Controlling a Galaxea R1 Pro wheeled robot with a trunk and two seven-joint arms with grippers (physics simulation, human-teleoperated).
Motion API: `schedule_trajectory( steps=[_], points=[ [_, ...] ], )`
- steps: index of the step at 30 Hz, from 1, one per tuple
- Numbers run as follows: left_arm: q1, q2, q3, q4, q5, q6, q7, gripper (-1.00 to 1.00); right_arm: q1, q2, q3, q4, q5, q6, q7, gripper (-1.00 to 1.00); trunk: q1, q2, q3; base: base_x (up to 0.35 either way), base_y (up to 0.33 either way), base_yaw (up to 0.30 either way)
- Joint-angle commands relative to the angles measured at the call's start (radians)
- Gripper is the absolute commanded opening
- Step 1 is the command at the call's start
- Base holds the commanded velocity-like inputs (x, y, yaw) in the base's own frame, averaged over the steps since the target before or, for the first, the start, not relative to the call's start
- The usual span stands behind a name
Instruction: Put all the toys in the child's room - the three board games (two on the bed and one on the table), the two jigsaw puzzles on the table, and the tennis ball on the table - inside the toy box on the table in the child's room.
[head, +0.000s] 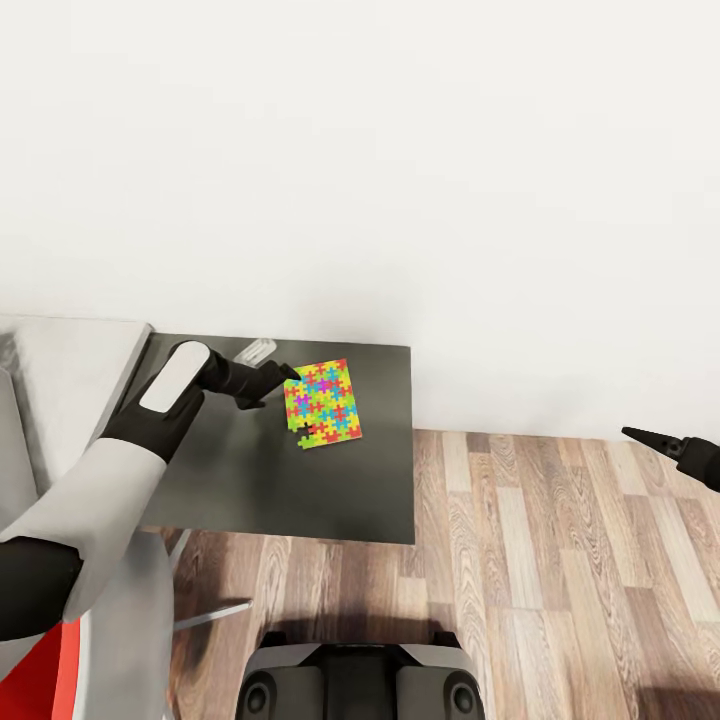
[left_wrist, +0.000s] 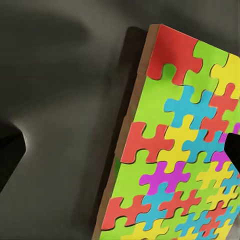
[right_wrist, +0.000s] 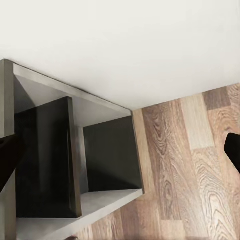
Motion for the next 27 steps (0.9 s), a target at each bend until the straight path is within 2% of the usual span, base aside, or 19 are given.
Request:
schedule_trajectory(
  steps=[1, 11, 27],
  points=[
    [0.000, 0.000, -0.003, -0.002, 0.028, -0.008, 0.010, 1.00, -0.001, 0.000, -0.001, 0.000, 0.009, 0.004, 0.010, 1.00, 0.008, -0.001, -0.002, 0.000, 0.000, -0.006],
    [0.000, -0.001, -0.004, -0.002, 0.028, -0.008, 0.010, 1.00, -0.001, 0.000, 0.000, 0.000, 0.009, 0.004, 0.010, 1.00, 0.008, -0.001, -0.002, 0.000, 0.000, -0.048],
    [0.000, -0.002, -0.003, -0.016, 0.029, -0.008, 0.010, 1.00, -0.001, 0.000, 0.000, 0.000, 0.009, 0.004, 0.010, 1.00, 0.008, -0.001, -0.002, 0.000, 0.000, -0.232]
  ],
)
